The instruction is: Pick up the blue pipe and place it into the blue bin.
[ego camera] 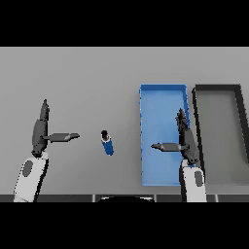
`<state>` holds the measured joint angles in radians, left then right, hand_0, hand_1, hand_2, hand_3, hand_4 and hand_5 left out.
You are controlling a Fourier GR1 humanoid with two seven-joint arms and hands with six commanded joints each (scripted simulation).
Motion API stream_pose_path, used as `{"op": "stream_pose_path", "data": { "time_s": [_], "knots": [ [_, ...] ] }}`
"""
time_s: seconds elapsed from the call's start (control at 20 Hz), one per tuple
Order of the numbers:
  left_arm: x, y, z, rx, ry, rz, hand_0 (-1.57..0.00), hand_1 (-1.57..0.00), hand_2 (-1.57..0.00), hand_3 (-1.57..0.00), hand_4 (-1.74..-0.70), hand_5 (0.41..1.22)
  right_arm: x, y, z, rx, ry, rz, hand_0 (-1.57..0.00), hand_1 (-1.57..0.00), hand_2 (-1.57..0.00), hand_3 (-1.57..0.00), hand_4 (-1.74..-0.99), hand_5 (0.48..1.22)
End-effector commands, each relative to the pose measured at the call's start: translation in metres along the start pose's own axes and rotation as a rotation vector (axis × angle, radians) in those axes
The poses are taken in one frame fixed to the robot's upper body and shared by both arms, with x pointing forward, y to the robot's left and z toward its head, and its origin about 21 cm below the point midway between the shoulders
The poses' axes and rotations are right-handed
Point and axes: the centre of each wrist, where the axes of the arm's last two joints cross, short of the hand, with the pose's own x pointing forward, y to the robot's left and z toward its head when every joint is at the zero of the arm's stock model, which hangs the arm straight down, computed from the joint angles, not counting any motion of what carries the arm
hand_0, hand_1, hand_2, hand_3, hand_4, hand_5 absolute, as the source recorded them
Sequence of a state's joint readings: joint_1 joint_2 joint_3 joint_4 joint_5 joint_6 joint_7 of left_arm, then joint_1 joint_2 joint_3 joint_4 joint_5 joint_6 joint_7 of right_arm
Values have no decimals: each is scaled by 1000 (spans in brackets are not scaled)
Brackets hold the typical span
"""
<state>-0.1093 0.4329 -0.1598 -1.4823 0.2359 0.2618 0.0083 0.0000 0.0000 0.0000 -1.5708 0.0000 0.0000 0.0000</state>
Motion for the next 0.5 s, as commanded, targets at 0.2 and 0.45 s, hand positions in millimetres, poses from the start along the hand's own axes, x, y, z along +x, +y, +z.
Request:
{"op": "stream_pose_path", "data": {
  "time_s": [0.2,0.45],
  "knots": [
    [1,0,-3,0,-5,0,1,1,1,1,-1186,605,1,0,-3,0,3,0,1,1,1,1,-1254,598],
    [-7,37,3,-290,-23,-80,1,1,1,1,-1189,604,5,-18,22,117,-57,269,1,1,1,1,-1249,598]
  ]
}}
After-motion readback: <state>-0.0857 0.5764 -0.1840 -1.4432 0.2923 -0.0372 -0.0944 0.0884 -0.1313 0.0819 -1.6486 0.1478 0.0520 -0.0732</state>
